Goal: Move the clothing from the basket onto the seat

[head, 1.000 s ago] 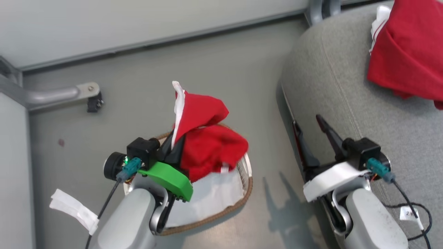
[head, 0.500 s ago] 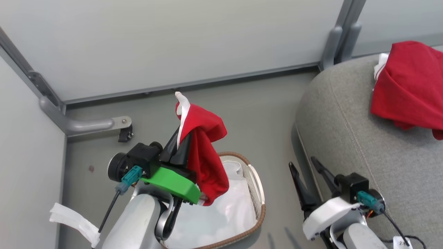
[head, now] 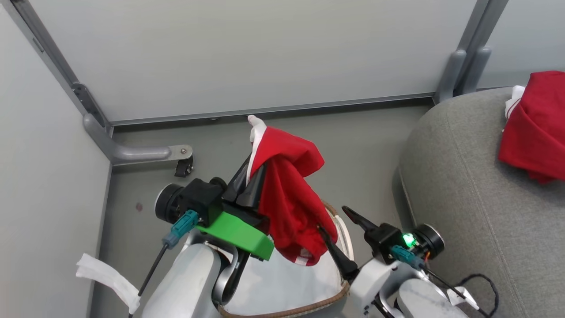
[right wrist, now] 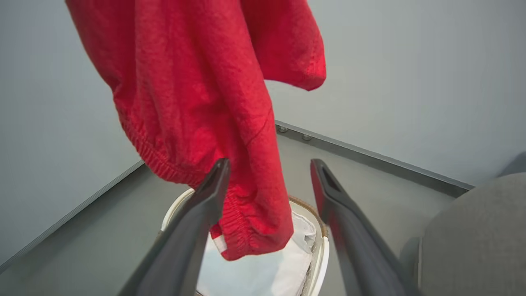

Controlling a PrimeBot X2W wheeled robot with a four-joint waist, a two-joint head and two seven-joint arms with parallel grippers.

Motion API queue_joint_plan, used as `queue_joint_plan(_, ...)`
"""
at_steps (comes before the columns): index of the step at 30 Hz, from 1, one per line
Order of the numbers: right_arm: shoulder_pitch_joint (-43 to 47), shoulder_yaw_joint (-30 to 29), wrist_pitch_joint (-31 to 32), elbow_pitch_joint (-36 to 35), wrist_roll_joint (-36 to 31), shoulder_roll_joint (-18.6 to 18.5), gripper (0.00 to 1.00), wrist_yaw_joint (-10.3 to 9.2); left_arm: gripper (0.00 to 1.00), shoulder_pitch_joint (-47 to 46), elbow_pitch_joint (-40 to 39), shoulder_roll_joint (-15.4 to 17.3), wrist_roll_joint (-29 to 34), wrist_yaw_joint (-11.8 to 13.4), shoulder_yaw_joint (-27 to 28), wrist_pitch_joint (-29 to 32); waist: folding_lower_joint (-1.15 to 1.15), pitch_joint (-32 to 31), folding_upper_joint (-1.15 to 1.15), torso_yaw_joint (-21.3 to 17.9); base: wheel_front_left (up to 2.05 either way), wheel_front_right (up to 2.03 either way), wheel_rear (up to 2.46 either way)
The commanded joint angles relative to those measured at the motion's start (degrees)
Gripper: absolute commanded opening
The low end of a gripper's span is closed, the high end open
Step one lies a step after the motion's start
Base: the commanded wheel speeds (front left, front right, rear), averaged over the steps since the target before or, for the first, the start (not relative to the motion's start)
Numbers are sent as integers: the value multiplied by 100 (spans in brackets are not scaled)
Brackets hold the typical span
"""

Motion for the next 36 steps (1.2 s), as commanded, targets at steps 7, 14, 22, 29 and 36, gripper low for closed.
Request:
queue_joint_plan(7,-1094,812,-11,550,53,-26,100,-7,0,-319,-57,-17,-229,-15,-354,-4,0,224,0,421,0,0,0)
queue_joint_plan(14,-1569,1165,-11,1207,465,-25,100,-7,0,-529,-73,-34,-407,-16,-712,-4,0,327,0,723,0,0,0)
queue_joint_plan(22,-1688,1154,-11,1334,913,-26,0,-6,0,-593,-37,-41,-497,-16,-774,-4,0,437,0,889,0,0,0)
queue_joint_plan(29,-1388,828,-12,755,818,-23,0,-6,100,-369,1,-38,-341,-15,-485,-4,0,498,0,699,0,0,0)
queue_joint_plan(36,-1082,513,-12,188,849,-23,0,-6,100,-164,318,48,-146,-16,-284,-2,0,469,0,155,0,0,0)
